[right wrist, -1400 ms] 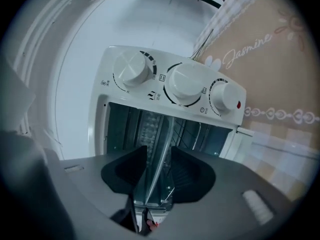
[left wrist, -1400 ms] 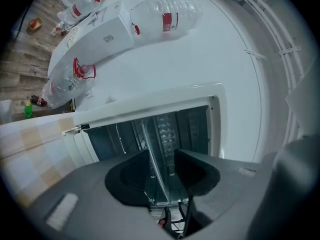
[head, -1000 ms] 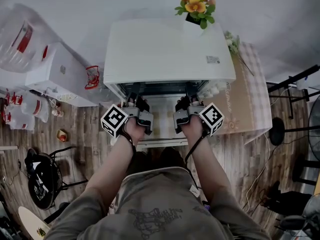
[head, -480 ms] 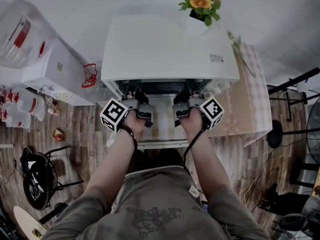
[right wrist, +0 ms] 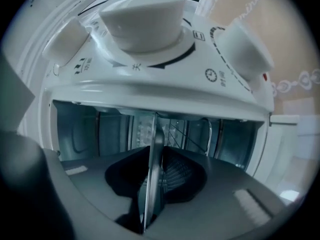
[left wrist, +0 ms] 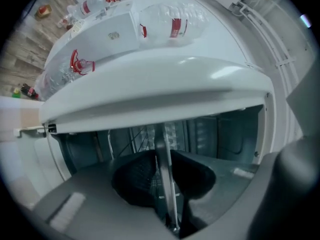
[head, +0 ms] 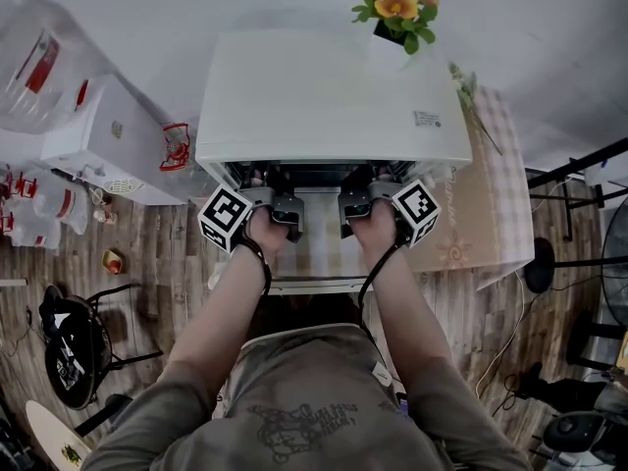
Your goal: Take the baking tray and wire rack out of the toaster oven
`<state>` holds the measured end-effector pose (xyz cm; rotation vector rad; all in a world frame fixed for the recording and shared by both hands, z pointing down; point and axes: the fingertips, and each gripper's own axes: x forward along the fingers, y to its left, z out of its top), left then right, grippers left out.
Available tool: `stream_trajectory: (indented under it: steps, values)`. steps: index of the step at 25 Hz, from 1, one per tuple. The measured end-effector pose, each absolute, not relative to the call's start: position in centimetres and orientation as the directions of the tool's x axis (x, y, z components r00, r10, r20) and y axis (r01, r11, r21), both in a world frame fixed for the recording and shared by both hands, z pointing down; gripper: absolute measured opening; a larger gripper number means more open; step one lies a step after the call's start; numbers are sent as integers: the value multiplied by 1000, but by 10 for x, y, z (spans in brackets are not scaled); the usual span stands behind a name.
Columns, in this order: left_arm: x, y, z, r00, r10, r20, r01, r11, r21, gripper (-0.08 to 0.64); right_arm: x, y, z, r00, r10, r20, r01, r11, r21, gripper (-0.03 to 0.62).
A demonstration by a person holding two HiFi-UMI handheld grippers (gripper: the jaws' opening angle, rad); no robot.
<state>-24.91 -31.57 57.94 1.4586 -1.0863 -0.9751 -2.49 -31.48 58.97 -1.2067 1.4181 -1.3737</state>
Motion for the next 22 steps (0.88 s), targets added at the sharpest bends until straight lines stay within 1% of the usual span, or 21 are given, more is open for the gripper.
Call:
stream_trajectory:
  steps: [8, 16, 22]
  values:
    - [-249, -296, 581, 246, -969, -20, -75, -39, 996, 75, -25, -296, 593, -236, -967, 93, -70, -79, -994, 87]
    - [-249, -247, 582, 273, -961, 37, -94, 11, 995, 72, -26, -247, 595, -241, -959, 149, -38, -144, -989, 72]
    - [-246, -213, 587, 314, -947, 73, -104, 42, 994, 71, -24, -212, 601, -249, -948, 199, -47, -194, -980, 67]
